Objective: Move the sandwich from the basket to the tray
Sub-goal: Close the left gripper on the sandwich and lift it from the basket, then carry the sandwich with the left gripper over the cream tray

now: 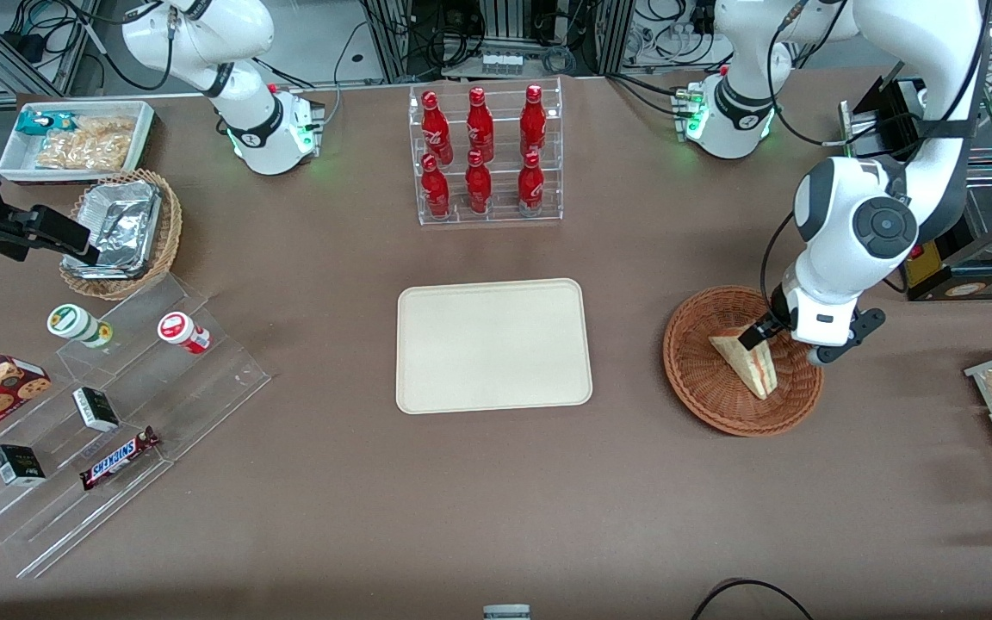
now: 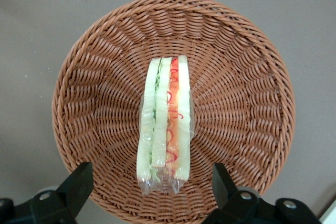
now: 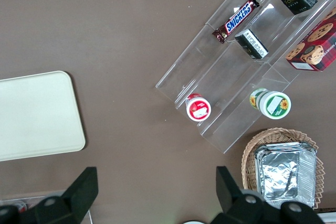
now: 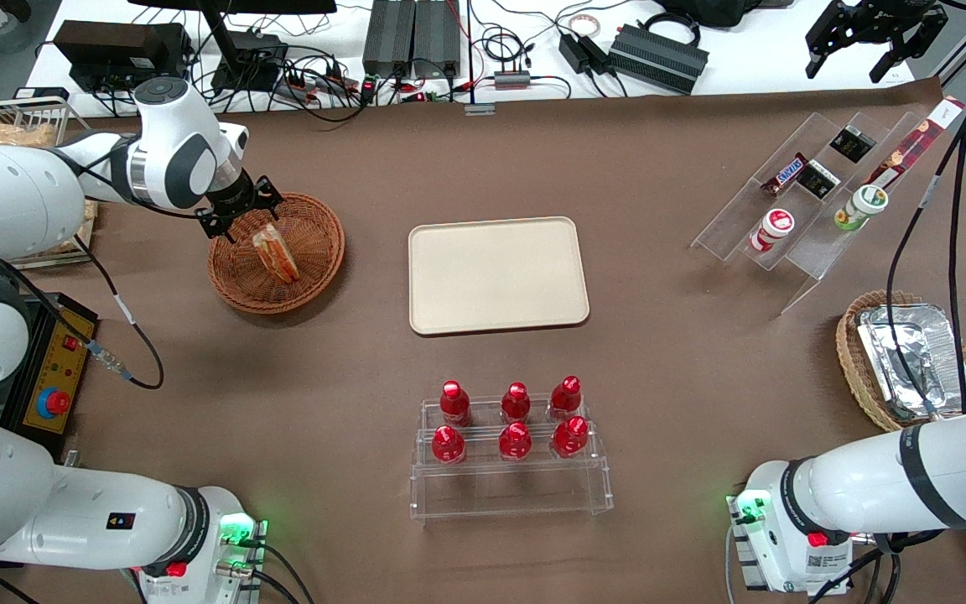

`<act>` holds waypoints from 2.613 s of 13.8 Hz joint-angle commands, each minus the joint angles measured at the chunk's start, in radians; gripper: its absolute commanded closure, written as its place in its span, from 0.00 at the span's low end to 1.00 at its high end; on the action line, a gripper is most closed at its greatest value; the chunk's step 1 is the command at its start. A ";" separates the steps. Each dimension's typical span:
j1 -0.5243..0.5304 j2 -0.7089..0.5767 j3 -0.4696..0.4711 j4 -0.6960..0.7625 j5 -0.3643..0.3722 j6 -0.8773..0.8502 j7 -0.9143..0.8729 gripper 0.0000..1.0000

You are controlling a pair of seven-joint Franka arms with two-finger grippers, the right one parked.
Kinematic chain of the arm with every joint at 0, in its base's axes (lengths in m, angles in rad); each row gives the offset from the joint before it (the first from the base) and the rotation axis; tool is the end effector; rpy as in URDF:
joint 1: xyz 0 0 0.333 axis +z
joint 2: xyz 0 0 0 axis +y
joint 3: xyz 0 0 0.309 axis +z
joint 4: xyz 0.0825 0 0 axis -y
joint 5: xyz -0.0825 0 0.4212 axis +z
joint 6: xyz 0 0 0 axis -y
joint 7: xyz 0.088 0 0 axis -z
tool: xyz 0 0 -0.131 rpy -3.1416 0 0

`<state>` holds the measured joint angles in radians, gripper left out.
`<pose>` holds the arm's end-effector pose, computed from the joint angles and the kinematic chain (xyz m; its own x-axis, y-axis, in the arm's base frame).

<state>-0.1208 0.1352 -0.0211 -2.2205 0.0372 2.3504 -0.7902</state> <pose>0.5615 -0.0791 0.2573 0.8126 0.5827 0.0128 0.5829 -0.8123 -0.0204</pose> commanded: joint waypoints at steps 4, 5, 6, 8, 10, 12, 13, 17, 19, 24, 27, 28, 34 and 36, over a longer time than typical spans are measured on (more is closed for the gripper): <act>-0.017 0.061 0.000 0.001 -0.008 0.072 -0.133 0.00; -0.023 0.078 0.000 0.002 -0.008 0.078 -0.133 0.00; -0.028 0.096 0.000 0.002 -0.008 0.093 -0.133 0.00; -0.037 0.133 0.000 0.002 -0.006 0.121 -0.123 0.00; -0.036 0.142 0.001 0.002 -0.003 0.122 -0.116 0.00; -0.034 0.139 0.001 0.004 -0.002 0.121 -0.110 0.00; -0.034 0.139 0.001 0.004 -0.002 0.119 -0.100 0.00; -0.034 0.133 0.001 0.005 -0.002 0.112 -0.093 0.02; -0.034 0.132 0.001 0.010 -0.002 0.105 -0.099 0.30; -0.034 0.110 0.003 0.045 0.007 0.005 0.020 0.96; -0.037 0.063 0.001 0.140 0.007 -0.222 0.112 0.96; -0.049 0.066 -0.003 0.181 0.009 -0.299 0.114 0.96; -0.196 0.112 -0.054 0.298 0.004 -0.349 0.115 0.94; -0.256 0.147 -0.068 0.330 0.000 -0.341 0.112 0.94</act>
<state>-0.3258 0.2312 -0.0848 -1.9537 0.0381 2.0258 -0.6805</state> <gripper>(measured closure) 0.846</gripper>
